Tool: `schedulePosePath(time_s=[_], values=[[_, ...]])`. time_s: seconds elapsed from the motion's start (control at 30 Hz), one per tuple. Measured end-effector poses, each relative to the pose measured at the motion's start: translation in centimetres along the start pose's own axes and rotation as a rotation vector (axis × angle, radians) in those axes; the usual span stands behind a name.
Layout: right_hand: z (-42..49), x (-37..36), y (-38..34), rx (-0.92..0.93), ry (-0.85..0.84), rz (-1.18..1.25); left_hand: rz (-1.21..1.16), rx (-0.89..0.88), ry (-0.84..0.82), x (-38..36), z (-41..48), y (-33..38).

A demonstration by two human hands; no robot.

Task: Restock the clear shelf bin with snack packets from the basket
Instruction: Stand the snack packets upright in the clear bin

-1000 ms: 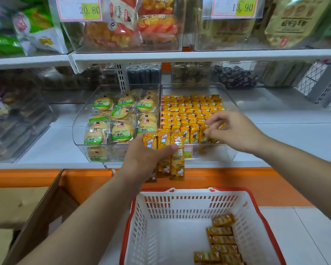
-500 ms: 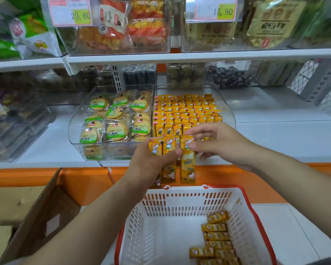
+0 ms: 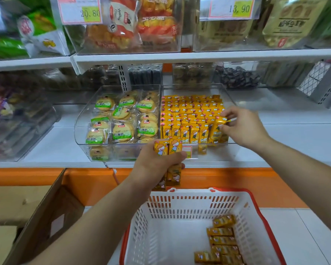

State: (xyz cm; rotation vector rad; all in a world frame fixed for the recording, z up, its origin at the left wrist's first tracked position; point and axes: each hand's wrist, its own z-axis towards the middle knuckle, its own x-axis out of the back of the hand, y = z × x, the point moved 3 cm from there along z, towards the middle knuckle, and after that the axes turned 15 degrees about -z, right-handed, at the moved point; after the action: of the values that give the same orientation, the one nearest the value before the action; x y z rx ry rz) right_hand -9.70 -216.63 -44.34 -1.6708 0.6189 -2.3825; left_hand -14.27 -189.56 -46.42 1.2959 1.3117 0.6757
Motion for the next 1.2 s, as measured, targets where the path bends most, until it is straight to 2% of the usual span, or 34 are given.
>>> schedulePosePath(time_s=[0.13, 0.5, 0.67, 0.73, 0.8, 0.87, 0.9, 1.03, 1.1, 1.2], values=[[0.9, -1.8, -0.1, 0.023, -0.047, -0.135, 0.025, -0.01, 0.008, 0.5, 0.1, 0.1], [1.8, -4.1, 0.1, -0.09, -0.143, -0.113, 0.049, -0.007, 0.024, 1.3, -0.2, 0.0], [1.2, -3.5, -0.5, -0.084, -0.233, -0.162, -0.021, 0.06, 0.013, 0.9, -0.2, -0.2], [0.7, -2.4, -1.3, -0.033, -0.207, -0.21, -0.063, 0.098, 0.016, 0.7, -0.3, -0.3], [-0.4, -0.9, -2.4, 0.046, -0.106, -0.238, -0.082, 0.103, 0.006, 0.5, -0.4, -0.3], [-2.2, 0.3, -3.6, 0.117, -0.043, -0.174, -0.074, 0.084, -0.009, 0.2, -0.6, -0.3], [-3.3, 0.6, -4.2, 0.131, -0.064, -0.073, -0.066, 0.075, -0.019, 0.0, -0.7, -0.2], [-7.1, 0.4, -6.5, 0.073, -0.428, 0.434, -0.026, 0.053, -0.067, -0.8, -1.2, -0.1], [-8.0, 0.2, -7.2, 0.091, -0.5, 0.467, -0.009, 0.047, -0.082, -1.2, -1.4, -0.2], [-8.4, 0.1, -7.5, 0.114, -0.471, 0.442, 0.028, 0.039, -0.11, -1.5, -1.5, -0.3]])
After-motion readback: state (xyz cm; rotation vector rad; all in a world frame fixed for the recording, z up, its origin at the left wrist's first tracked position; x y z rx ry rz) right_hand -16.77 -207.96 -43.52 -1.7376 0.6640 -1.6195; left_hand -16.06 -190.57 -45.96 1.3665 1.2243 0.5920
